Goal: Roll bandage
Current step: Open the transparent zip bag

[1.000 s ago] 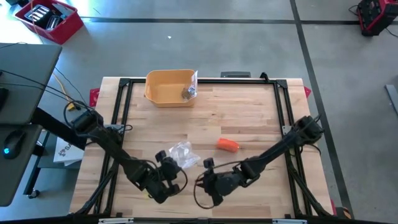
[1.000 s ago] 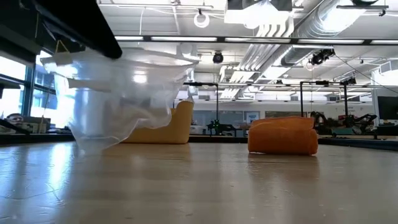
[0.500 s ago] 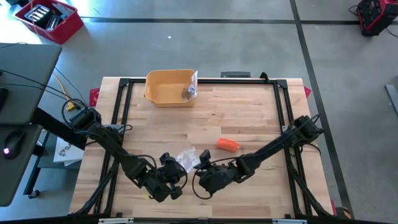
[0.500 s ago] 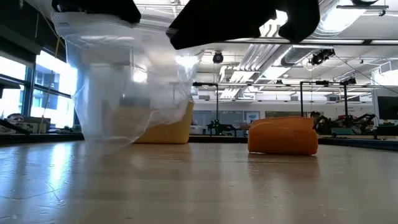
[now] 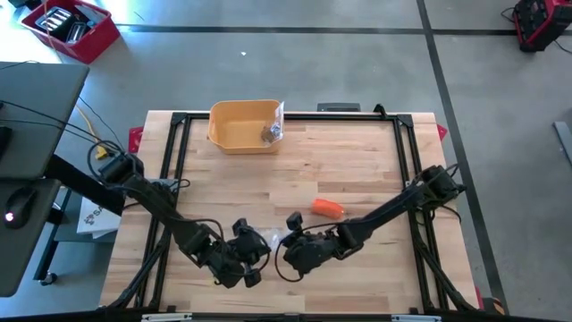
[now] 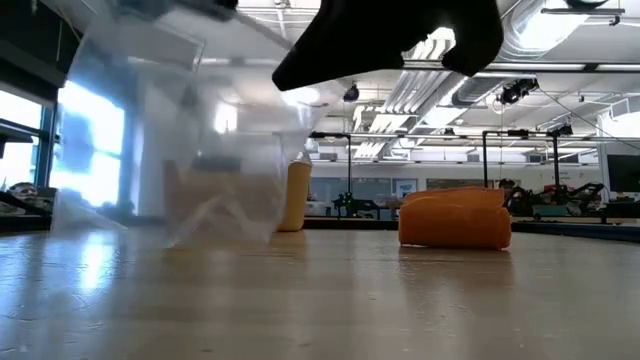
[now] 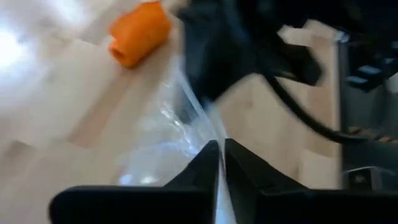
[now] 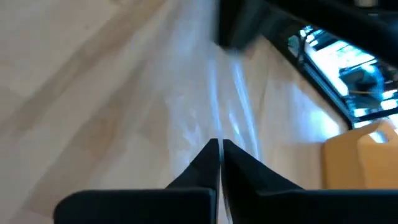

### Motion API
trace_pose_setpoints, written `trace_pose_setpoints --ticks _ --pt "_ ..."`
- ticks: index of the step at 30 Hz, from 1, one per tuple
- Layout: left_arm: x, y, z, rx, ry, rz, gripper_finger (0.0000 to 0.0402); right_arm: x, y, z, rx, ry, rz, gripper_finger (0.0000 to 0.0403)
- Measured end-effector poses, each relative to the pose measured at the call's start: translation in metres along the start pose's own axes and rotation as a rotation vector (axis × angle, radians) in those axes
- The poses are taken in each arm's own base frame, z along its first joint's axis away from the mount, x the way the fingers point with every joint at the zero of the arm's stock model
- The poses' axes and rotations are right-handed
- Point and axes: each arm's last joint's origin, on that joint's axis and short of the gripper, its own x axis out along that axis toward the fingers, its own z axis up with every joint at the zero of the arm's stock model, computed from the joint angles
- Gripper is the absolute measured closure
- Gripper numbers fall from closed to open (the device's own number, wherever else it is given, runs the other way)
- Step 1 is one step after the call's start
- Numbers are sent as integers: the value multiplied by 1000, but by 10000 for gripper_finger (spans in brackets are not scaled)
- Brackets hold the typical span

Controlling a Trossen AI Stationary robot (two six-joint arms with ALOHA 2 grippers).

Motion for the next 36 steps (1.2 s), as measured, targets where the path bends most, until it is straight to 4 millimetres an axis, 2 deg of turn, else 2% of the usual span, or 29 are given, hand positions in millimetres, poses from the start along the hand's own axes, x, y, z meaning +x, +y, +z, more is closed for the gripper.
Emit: trace_pose_setpoints --ticks 4,8,12,15,19,23,30,36 --pt "6 15 7 73 3 87 334 1 2 0 23 -7 32 401" --pt "13 27 16 75 19 126 277 2 2 -1 46 2 28 402" --pt "16 23 20 127 44 32 232 3 -2 -3 49 23 -23 402" --pt "16 22 20 145 56 11 213 4 -4 -4 54 28 -28 402" --pt "16 29 16 134 98 69 211 5 -6 -5 52 29 -33 403" --pt "15 34 14 130 89 145 228 5 -6 -4 51 28 -32 403" --pt "11 26 25 140 -3 72 244 5 -5 -4 49 26 -19 403" --pt "12 30 28 143 6 73 245 5 -5 -5 49 27 -19 403"
